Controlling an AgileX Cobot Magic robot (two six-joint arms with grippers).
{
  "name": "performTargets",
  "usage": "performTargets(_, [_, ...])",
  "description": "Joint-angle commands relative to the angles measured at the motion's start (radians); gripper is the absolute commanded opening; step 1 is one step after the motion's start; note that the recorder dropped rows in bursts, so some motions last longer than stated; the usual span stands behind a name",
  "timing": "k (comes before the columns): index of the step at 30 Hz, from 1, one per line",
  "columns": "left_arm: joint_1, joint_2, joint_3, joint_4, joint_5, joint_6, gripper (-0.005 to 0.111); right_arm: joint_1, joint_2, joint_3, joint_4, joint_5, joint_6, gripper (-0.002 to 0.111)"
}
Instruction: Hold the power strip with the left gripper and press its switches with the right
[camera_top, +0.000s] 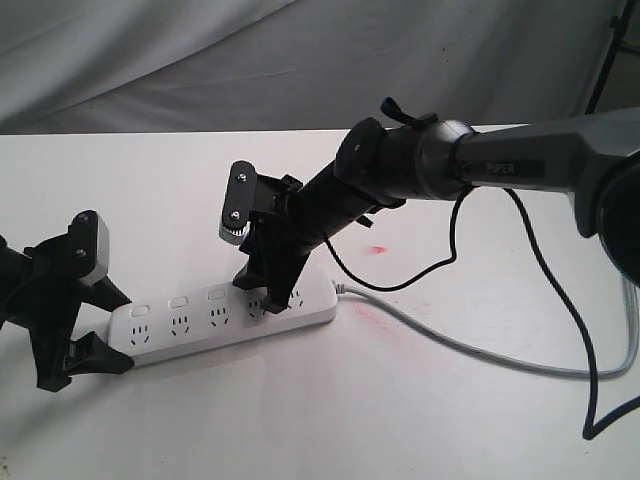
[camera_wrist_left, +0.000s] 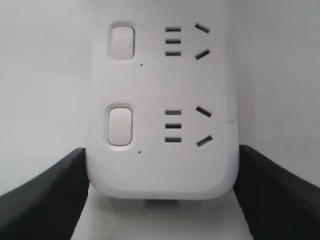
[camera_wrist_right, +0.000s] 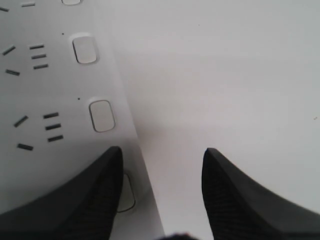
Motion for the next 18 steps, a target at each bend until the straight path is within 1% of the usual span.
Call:
performTargets(1, [0.000,0.000,-0.001,0.004,0.005,0.004,0.067,-0.016,0.034,0.011,-0.069,0.021,-0.013,0.047])
performTargets(18, [0.000,0.000,-0.001,0.004,0.005,0.004,0.067,-0.020,0.063,0.011,-0.126,0.033,-0.018,0.047])
